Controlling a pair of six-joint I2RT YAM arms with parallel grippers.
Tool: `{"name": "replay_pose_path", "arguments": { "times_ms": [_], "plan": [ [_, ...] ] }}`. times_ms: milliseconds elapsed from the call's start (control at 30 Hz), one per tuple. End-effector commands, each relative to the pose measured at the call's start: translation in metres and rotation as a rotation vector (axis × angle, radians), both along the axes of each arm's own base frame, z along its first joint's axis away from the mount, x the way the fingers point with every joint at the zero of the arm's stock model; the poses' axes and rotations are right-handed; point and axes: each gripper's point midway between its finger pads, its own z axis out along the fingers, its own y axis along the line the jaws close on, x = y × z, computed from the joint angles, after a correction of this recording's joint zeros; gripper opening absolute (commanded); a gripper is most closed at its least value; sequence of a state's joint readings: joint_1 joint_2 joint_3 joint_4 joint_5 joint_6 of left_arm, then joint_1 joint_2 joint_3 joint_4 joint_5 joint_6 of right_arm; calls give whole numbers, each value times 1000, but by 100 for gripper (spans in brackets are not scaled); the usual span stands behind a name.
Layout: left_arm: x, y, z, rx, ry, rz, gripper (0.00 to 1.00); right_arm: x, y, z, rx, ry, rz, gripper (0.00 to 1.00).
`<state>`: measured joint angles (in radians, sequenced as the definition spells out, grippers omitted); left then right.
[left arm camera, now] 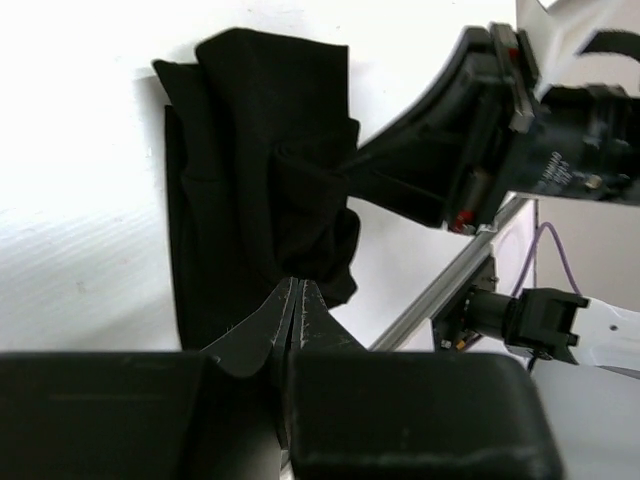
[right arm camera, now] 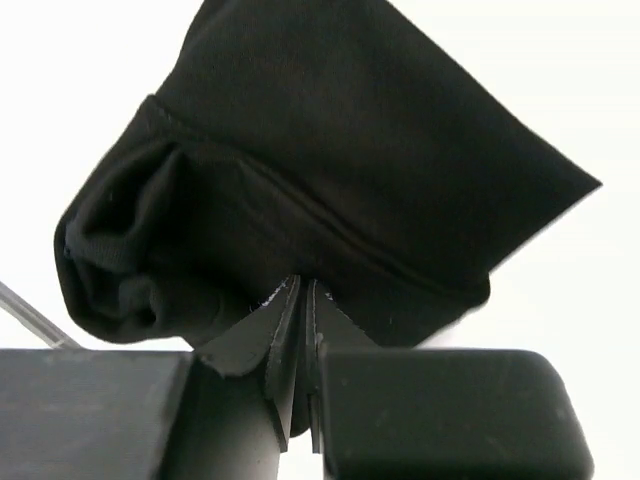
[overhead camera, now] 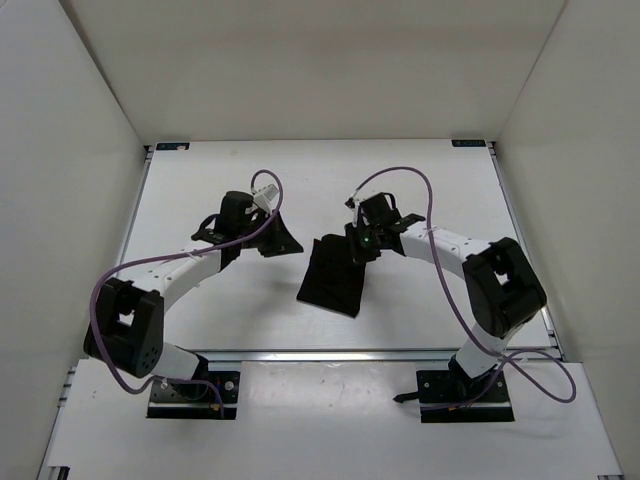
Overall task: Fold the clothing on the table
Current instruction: Fold the skirt
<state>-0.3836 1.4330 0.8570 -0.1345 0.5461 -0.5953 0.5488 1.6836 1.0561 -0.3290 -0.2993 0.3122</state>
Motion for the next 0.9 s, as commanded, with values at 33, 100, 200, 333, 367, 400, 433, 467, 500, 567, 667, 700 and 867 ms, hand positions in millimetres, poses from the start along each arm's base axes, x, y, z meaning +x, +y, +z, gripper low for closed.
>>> {"name": "replay_pose_path", "arguments": {
  "times_ms": [33, 100, 200, 333, 367, 400, 433, 467, 500, 567, 667, 700, 867],
  "plan": [
    [-11, -4, 19, -56, -27, -17, 0, 18, 21, 12, 72, -54, 45, 3],
    [-8, -2, 18, -59, -19, -5, 0, 8, 31, 15, 93, -44, 65, 2],
    [-2, -4, 19, -75, -19, -9, 0, -10, 45, 19, 140, -45, 91, 4],
    [0, -11, 16, -84, -11, -27, 0, -33, 57, 19, 190, -10, 117, 2],
    [-1, -13, 11, -85, -1, -33, 0, -36, 58, 19, 195, -1, 125, 2],
    [3, -12, 12, -88, -7, -24, 0, -40, 62, 21, 193, 4, 130, 2],
    [1, -15, 10, -92, 2, -35, 0, -45, 65, 19, 186, 11, 133, 2],
    [3, -14, 10, -97, -1, -32, 0, -45, 67, 24, 190, 1, 139, 2],
    [1, -17, 7, -94, 7, -40, 0, -51, 71, 25, 192, 6, 142, 2],
    [2, -17, 3, -96, 13, -42, 0, -58, 72, 22, 186, 17, 140, 2],
    [-1, -17, -1, -96, 31, -56, 0, -69, 79, 22, 200, 30, 141, 2],
    [-1, -17, -1, -93, 27, -57, 0, -74, 83, 21, 207, 36, 145, 2],
    [-11, -13, -6, -68, 32, -69, 0, -89, 92, 6, 231, 79, 153, 2]
  ]
}}
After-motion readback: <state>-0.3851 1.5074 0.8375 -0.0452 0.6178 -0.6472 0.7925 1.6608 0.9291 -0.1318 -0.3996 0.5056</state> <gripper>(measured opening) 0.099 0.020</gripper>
